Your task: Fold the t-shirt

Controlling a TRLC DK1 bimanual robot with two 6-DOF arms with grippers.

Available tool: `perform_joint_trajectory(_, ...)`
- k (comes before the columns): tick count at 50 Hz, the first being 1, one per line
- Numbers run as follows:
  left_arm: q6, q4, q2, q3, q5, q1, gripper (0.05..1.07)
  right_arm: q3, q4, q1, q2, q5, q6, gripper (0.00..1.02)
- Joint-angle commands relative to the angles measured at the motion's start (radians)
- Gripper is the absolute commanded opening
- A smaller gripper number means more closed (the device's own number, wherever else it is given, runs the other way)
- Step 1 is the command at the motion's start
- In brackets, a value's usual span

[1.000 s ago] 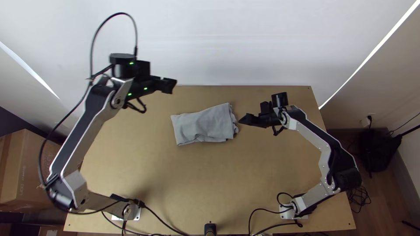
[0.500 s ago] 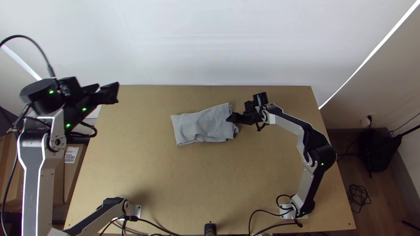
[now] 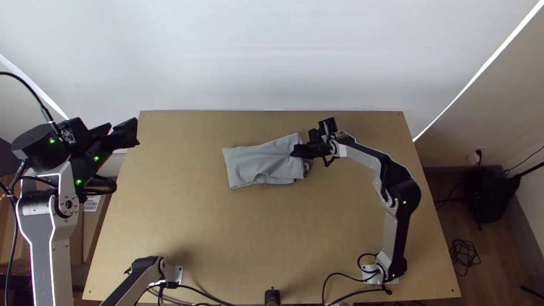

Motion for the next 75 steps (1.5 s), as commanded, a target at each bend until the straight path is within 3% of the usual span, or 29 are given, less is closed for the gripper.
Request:
perform_joint_trajectory(1, -0.02, 0.017, -0.026, -0.029, 0.002, 0.009, 1.03, -0.037, -0.005, -0.089, -0.001, 0.037, 0.046, 0.02)
perform_joint_trajectory(16, -0.038, 0.072, -0.053, -0.106, 0.013, 0.008, 1.03, -0.095, 0.02, -0.394, -0.086, 0.087, 0.103, 0.02)
perform_joint_trajectory(31, -0.044, 0.115, -0.049, -0.127, 0.039, 0.0, 1.03, -0.124, 0.046, -0.686, -0.135, 0.216, 0.215, 0.02)
perform_joint_trajectory(33, -0.044, 0.125, -0.049, -0.132, 0.039, -0.002, 1.03, -0.129, 0.046, -0.712, -0.142, 0.238, 0.227, 0.1)
perform_joint_trajectory(34, -0.044, 0.129, -0.049, -0.137, 0.039, -0.002, 1.03, -0.132, 0.046, -0.724, -0.147, 0.249, 0.229, 0.21)
perform_joint_trajectory(36, -0.044, 0.135, -0.05, -0.144, 0.039, -0.002, 1.03, -0.141, 0.046, -0.744, -0.161, 0.255, 0.23, 0.53)
perform_joint_trajectory(38, -0.044, 0.138, -0.05, -0.149, 0.04, -0.003, 1.03, -0.149, 0.043, -0.755, -0.179, 0.275, 0.229, 0.84)
perform_joint_trajectory(39, -0.044, 0.14, -0.05, -0.15, 0.04, -0.003, 1.03, -0.153, 0.041, -0.761, -0.193, 0.29, 0.227, 0.93)
perform_joint_trajectory(40, -0.044, 0.143, -0.05, -0.15, 0.04, -0.003, 1.03, -0.159, 0.04, -0.766, -0.207, 0.298, 0.224, 0.95)
perform_joint_trajectory(47, -0.044, 0.155, -0.053, -0.15, 0.044, 0.0, 1.03, -0.21, 0.057, -0.775, -0.351, 0.419, 0.198, 0.98)
perform_joint_trajectory(56, -0.044, 0.184, -0.073, -0.158, 0.044, 0.014, 1.03, -0.221, 0.06, -0.738, -0.461, 0.459, 0.173, 0.98)
perform_joint_trajectory(68, -0.054, 0.321, -0.165, -0.242, 0.031, 0.026, 1.03, -0.216, 0.049, -0.641, -0.764, 0.514, 0.018, 0.98)
perform_joint_trajectory(75, -0.047, 0.388, -0.244, -0.328, 0.03, 0.032, 1.03, -0.187, -0.051, -0.588, -0.989, 0.546, -0.074, 0.98)
